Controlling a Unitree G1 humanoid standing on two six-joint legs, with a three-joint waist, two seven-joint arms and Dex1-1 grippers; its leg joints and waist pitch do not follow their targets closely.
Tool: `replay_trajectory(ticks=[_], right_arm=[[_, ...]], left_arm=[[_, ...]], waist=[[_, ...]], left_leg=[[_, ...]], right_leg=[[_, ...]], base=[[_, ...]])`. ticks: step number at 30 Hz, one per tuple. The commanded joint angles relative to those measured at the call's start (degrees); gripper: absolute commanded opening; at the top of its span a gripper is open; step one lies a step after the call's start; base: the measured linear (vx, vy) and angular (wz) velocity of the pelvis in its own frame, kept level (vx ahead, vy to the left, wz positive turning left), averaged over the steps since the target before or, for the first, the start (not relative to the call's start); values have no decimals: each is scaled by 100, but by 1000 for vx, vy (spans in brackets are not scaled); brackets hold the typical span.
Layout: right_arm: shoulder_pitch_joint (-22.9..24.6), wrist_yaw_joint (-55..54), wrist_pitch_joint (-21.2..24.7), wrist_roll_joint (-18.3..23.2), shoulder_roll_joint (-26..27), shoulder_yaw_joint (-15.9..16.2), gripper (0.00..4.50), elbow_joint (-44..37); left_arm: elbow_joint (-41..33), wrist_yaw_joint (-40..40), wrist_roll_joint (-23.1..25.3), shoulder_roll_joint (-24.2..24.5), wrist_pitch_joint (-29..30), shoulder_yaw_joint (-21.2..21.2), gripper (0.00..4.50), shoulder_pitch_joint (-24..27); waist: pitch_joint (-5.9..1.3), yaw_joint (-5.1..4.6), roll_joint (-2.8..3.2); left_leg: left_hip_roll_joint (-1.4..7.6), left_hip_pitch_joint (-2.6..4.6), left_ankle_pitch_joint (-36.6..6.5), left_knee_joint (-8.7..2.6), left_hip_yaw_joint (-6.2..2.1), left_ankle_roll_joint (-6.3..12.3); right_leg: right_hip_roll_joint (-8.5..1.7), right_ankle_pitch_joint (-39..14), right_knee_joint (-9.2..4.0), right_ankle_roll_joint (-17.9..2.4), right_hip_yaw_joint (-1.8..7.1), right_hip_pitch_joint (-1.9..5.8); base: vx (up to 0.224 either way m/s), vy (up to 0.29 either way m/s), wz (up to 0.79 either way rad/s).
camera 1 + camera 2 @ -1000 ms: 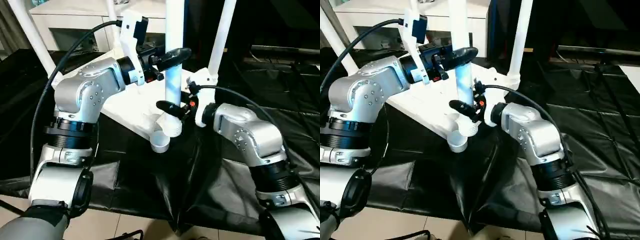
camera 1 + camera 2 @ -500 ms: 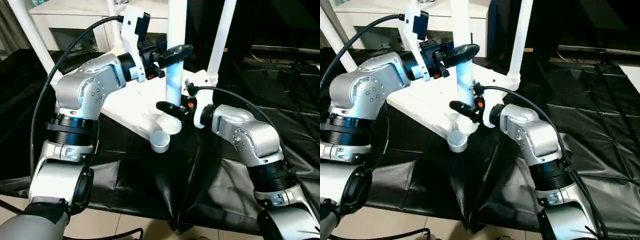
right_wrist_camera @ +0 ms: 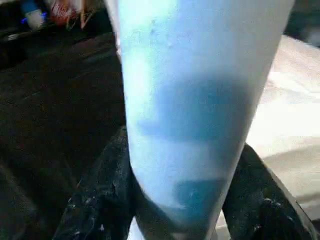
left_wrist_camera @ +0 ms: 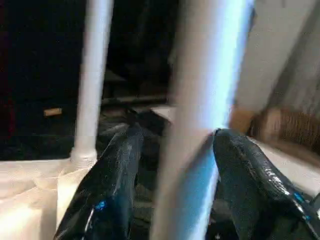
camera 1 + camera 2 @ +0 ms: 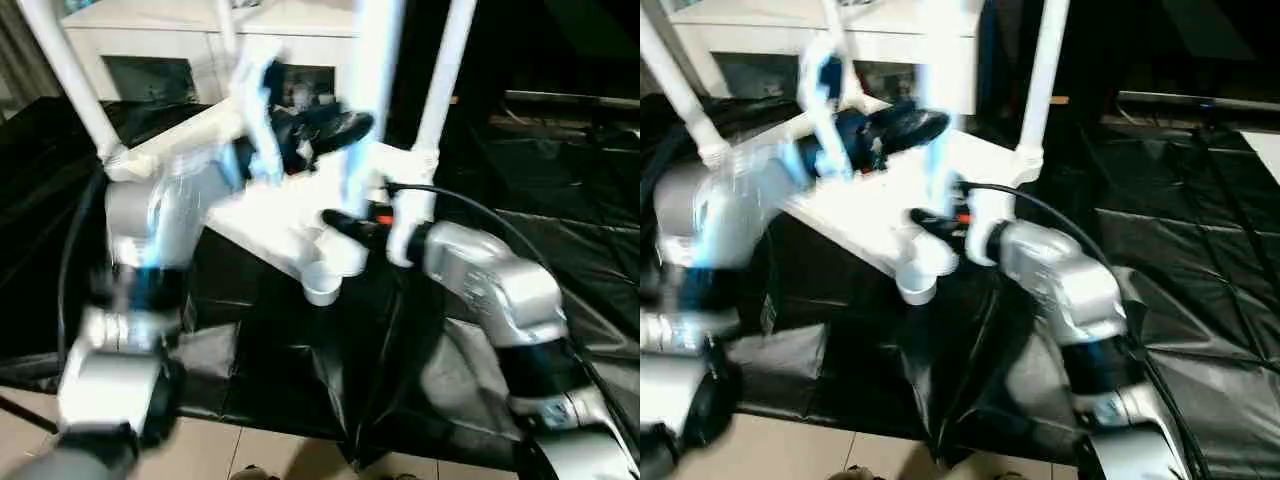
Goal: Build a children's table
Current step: Move to table
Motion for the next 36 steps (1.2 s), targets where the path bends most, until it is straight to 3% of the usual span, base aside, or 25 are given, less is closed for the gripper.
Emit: replay_trajectory(ticks=[1, 4, 5, 7, 8, 9, 13, 14, 15, 16, 18, 19, 20, 21, 22, 23, 24, 25, 26, 28, 29, 31, 34, 35, 36], right_arm=[[72, -13, -284, 178, 58, -305, 185, -337], [244, -154, -477, 444, 127, -858, 185, -447], [285, -144, -521, 481, 67, -984, 185, -495], [369, -124, -543, 600, -84, -1246, 185, -607], [407, -105, -529, 642, -145, -1331, 185, -664], [476, -25, -521, 683, -303, -1468, 185, -770], [662, 45, -645, 700, -597, -1786, 185, -852], [675, 42, -653, 699, -600, -1796, 185, -855], [726, 28, -686, 696, -614, -1838, 185, -866], [814, -10, -702, 670, -650, -1895, 185, -929], [1023, -119, -709, 662, -675, -1981, 185, -1089], [1092, -171, -715, 650, -672, -2014, 185, -1137], [1275, -294, -729, 654, -622, -2109, 185, -1237], [1408, -330, -798, 603, -614, -2123, 185, -1293], [1425, -361, -821, 584, -603, -2135, 185, -1279], [1435, -380, -834, 574, -596, -2143, 185, -1272], [1490, -455, -927, 545, -563, -2173, 185, -1202], [1516, -474, -980, 514, -558, -2173, 185, -1178], [1547, -491, -1033, 477, -534, -2162, 185, -1150], [1569, -533, -1120, 416, -479, -2135, 185, -1124], [1546, -585, -1225, 416, -384, -2112, 185, -1123], [1518, -640, -1309, 459, -270, -2107, 185, -1133], [1433, -801, -1835, 524, 170, -2091, 185, -1052], [1425, -838, -1919, 494, 217, -2084, 185, -1014], [1430, -849, -2143, 541, 411, -2108, 185, -814]], left_arm=[[-386, 125, -386, -102, 126, 309, 271, 138], [-953, 155, -805, -199, 298, 538, 271, 637], [-1143, 201, -822, -184, 269, 570, 271, 779], [-1499, 611, -858, -277, 251, 819, 271, 1044], [-1618, 763, -782, -279, 205, 883, 271, 1171], [-1818, 1107, -519, -243, 103, 996, 271, 1432], [-2212, 1965, 509, -71, -66, 1084, 271, 2167], [-2229, 1989, 536, -62, -63, 1079, 271, 2204], [-2300, 2087, 647, -24, -53, 1058, 271, 2356], [-2416, 2227, 853, 23, -59, 1011, 271, 2650], [-2601, 2708, 1345, 117, -56, 895, 271, 3186], [-2638, 2877, 1413, 71, -7, 934, 271, 3305], [-2743, 3267, 1574, -76, -47, 1012, 271, 3544], [-2823, 3447, 1829, -92, -204, 922, 271, 3713], [-2823, 3456, 1934, -46, -260, 841, 271, 3751], [-2824, 3461, 1994, -20, -293, 795, 271, 3772], [-2811, 3488, 2265, 79, -445, 549, 271, 3855], [-2819, 3528, 2344, 84, -466, 480, 271, 3865], [-2814, 3526, 2387, 79, -502, 438, 271, 3837], [-2759, 3473, 2398, 77, -594, 426, 271, 3772], [-2622, 3343, 2313, 76, -751, 461, 271, 3699], [-2481, 3188, 2238, 49, -1093, 499, 271, 3642], [-1669, 2794, 2250, -37, -2250, 448, 271, 3465], [-1541, 2767, 2247, -59, -2355, 454, 271, 3439], [-1108, 2688, 2350, -100, -2809, 363, 271, 3379]], waist=[[-466, -23, 7], [-474, -24, -2], [-456, -30, 47], [-432, -61, 58], [-438, -66, 51], [-423, -76, 125], [-406, -108, 23], [-424, -96, 64], [-418, -125, 49], [-428, -137, -41], [-430, -141, -11], [-421, -172, -135], [-428, -144, -198], [-409, -141, -197], [-399, -117, -266], [-392, -109, -206], [-392, -137, -411], [-386, -103, -359], [-371, -106, -378], [-363, -94, -336], [-366, -89, -274], [-375, -87, -335], [-396, -42, -115], [-394, -59, -192], [-418, -44, -202]], left_leg=[[136, 1, -566, -416, 18, -23], [150, -8, -548, -413, 17, 73], [146, -3, -635, -424, 15, 76], [152, 5, -813, -440, 18, 69], [144, 7, -843, -435, 18, 61], [147, 26, -998, -449, 10, 45], [97, -19, -939, -441, 18, 148], [123, -22, -866, -447, -7, 146], [110, -44, -747, -441, 4, 183], [126, -49, -709, -441, 1, 204], [142, -71, -582, -441, -17, 259], [142, -77, -585, -434, 9, 292], [133, -64, -568, -444, 11, 316], [144, -42, -654, -446, 28, 325], [156, -41, -735, -470, 19, 330], [167, 6, -883, -486, 17, 292], [171, -6, -907, -486, 33, 321], [179, 0, -957, -512, 4, 294], [197, 54, -1135, -517, 23, 240], [200, 46, -1302, -551, -9, 129], [195, 69, -1398, -553, -15, 59], [172, 41, -1425, -558, -10, 36], [142, 42, -1353, -543, -24, 2], [135, 30, -1371, -544, -7, 15], [144, 18, -1295, -545, -17, 8]], right_leg=[[-269, -619, -319, -1362, 199, 423], [-281, -585, -306, -1417, 199, 419], [-262, -747, -328, -1378, 188, 400], [-238, -932, -380, -1273, 182, 405], [-233, -1000, -379, -1250, 178, 411], [-228, -1199, -417, -1182, 168, 391], [-215, -1946, -504, -743, 158, 402], [-234, -1930, -474, -736, 161, 405], [-222, -1966, -490, -690, 159, 379], [-221, -1906, -488, -689, 158, 386], [-228, -1776, -452, -687, 162, 381], [-214, -1748, -471, -674, 167, 372], [-222, -1842, -450, -683, 162, 367], [-228, -2023, -499, -668, 166, 325], [-237, -2212, -504, -583, 162, 320], [-232, -2343, -534, -526, 160, 266], [-222, -2338, -564, -471, 153, 269], [-235, -2335, -517, -449, 153, 270], [-232, -2347, -559, -435, 163, 204], [-243, -2297, -534, -431, 160, 222], [-238, -2151, -528, -452, 165, 211], [-233, -1967, -536, -467, 174, 241], [-242, -1535, -505, -575, 195, 240], [-232, -1509, -534, -569, 192, 247], [-241, -1337, -481, -616, 197, 294]], base=[[0, 0, 0], [0, 0, 0], [0, 0, 0], [0, 0, 0], [0, 0, 0], [0, 0, 0], [0, 0, 0], [0, 0, 0], [0, 0, 0], [0, 0, 0], [0, 0, 0], [0, 0, 0], [0, 0, 0], [0, 0, 0], [0, 0, 0], [0, 0, 0], [0, 0, 0], [0, 0, 0], [0, 0, 0], [0, 0, 0], [0, 0, 0], [0, 0, 0], [0, 0, 0], [0, 0, 0], [0, 0, 0]])
